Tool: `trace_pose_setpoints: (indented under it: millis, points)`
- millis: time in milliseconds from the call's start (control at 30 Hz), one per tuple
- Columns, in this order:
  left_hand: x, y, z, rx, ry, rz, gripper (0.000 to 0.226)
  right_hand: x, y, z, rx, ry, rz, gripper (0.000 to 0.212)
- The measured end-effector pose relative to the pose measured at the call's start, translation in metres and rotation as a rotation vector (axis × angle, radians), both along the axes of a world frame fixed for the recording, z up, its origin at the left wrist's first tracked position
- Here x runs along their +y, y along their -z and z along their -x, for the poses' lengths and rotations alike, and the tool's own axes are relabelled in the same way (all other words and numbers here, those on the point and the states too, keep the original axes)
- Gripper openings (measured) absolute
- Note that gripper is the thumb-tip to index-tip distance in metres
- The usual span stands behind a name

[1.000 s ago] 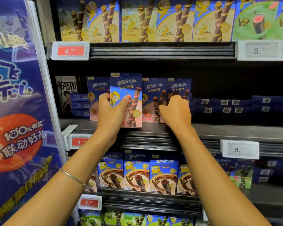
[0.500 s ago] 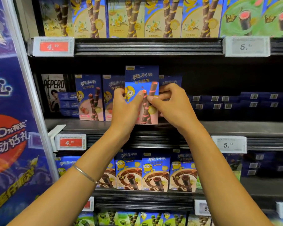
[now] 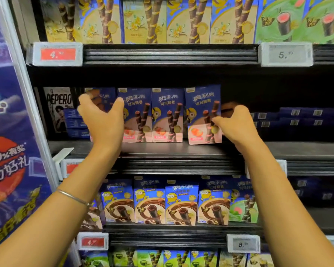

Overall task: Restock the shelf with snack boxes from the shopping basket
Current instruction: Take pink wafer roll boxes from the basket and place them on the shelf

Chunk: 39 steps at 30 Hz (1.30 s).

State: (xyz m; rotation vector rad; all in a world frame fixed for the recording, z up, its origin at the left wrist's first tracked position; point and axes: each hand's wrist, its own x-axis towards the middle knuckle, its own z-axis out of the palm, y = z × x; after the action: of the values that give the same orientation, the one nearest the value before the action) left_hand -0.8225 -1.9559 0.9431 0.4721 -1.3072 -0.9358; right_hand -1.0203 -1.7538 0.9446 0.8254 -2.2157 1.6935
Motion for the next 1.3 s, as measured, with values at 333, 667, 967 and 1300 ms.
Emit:
trace_pose_setpoints:
  millis: [333,667,967,1300]
  points:
    - [-0.029,0.005,-0.007,-0.458,-0.172,-0.113,0.106,-0.015,0.004,0.004,-0.008,0.078,-0.102,0.023]
    - [-0.045,0.007,-0.004,-0.560,-0.239,-0.203,0.120,-0.031,0.008,-0.004,-0.023,0.040,-0.225,0.018]
    - [-0.053,0.012,-0.002,-0.578,-0.170,-0.196,0.104,-0.034,0.013,-0.007,0.000,0.034,-0.255,0.018]
    - [-0.053,0.014,-0.002,-0.587,-0.196,-0.144,0.114,-0.030,0.014,-0.011,-0.011,0.002,-0.179,0.022]
